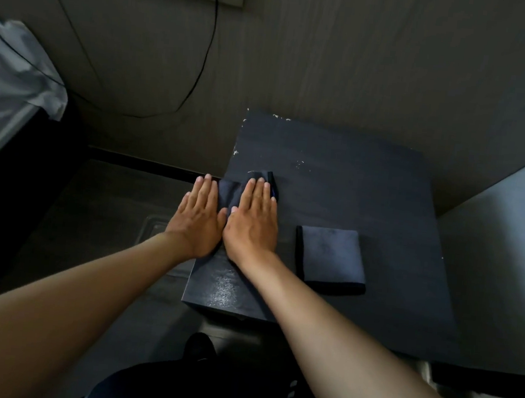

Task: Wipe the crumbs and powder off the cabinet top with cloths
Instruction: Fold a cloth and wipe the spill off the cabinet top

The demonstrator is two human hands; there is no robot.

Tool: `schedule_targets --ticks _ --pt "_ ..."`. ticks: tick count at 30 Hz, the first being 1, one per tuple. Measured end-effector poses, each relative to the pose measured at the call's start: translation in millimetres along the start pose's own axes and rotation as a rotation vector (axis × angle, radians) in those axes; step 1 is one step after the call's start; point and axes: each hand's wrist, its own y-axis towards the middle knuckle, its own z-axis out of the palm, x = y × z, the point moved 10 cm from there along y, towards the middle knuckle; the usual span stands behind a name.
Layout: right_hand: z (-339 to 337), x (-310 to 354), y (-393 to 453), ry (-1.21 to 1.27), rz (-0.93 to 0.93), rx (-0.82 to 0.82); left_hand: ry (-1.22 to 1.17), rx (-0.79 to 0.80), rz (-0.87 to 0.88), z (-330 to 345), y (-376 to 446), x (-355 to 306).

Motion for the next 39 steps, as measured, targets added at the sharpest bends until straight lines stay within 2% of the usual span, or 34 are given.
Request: schedule_targets --ticks 4,9,15,24,34,39 --pt "-3.9 -8.7 17.1 -0.014 0.092 -0.008 -0.030 0.033 -0.080 -0.5 18.3 0.0" --pt "-15.2 -34.3 40.2 -0.003 0.281 -0.032 -0.040 -0.004 -0.175 -14.3 52.9 -10.5" --pt "-25.0 -71.8 69.0 -0.008 0.376 -0.057 0.021 -0.031 -0.140 -19.5 91.5 -40.9" --pt "-37.4 -101.8 132.0 -0.043 0.339 -0.033 0.049 -0.040 -0.120 -29.4 153.3 -64.4" --pt "-52.2 -95.9 216.6 -0.098 0.290 0.019 0.011 -0.075 -0.103 -55.5 237.0 -57.4" --pt "-53.1 -87.3 236.0 -0.160 0.210 0.059 -0.043 -0.029 -0.097 -58.1 258.7 -51.7"
